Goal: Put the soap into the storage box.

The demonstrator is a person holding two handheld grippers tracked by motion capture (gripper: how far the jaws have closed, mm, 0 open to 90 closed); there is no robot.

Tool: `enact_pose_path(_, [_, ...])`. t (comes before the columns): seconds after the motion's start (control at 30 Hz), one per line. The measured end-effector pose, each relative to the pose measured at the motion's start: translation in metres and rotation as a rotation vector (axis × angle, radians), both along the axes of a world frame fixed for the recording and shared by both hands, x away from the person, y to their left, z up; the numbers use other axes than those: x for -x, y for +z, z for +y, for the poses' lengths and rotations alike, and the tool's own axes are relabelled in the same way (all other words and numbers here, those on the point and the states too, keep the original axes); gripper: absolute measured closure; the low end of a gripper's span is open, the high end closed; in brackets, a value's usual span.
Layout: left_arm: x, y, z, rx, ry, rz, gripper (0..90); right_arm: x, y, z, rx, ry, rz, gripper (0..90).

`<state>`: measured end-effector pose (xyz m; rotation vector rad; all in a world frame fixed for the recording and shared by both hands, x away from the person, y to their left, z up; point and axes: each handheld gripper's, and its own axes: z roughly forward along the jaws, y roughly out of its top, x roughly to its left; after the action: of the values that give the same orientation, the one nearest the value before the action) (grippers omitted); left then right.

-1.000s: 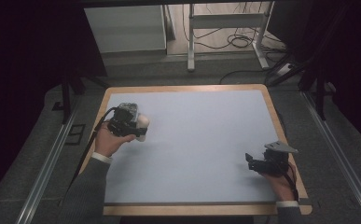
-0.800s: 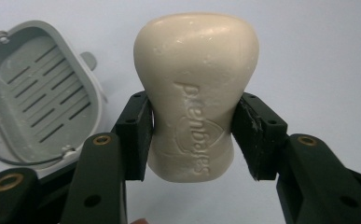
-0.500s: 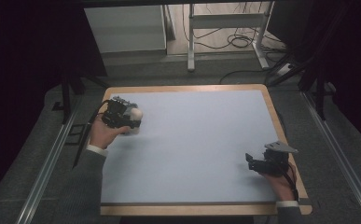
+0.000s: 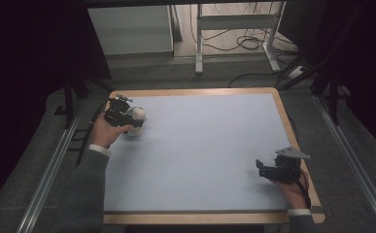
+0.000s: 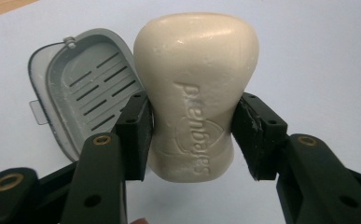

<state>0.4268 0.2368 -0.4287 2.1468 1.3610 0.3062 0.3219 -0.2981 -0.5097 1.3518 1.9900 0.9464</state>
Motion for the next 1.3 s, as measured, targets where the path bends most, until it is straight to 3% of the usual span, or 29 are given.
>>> enact_pose_path(0.27, [-0.011,-0.001,0.007,0.0,0.034,0.014,49.9,0.0,0.0,0.0,-0.001,0.004,0.002,5.8])
enact_pose_path(0.5, [-0.024,-0.004,0.011,-0.036,0.072,0.031,50.0,0.0,-0.001,0.0,0.001,0.005,0.002,5.8])
enact_pose_path(0.87, [-0.05,-0.031,0.014,-0.057,0.12,0.114,49.9,-0.001,-0.002,-0.001,0.003,0.002,0.005,5.8])
enact_pose_path(1.03, [-0.054,-0.038,0.011,-0.039,0.136,0.116,49.8,-0.002,-0.004,0.0,0.008,0.005,0.008,5.8])
enact_pose_path(1.1, [-0.056,-0.042,0.008,-0.06,0.139,0.118,49.6,-0.002,-0.004,-0.001,0.007,0.006,0.011,5.8])
enact_pose_path(1.3, [-0.057,-0.048,0.004,-0.059,0.145,0.111,44.6,-0.001,-0.003,-0.001,0.007,0.003,0.01,5.8])
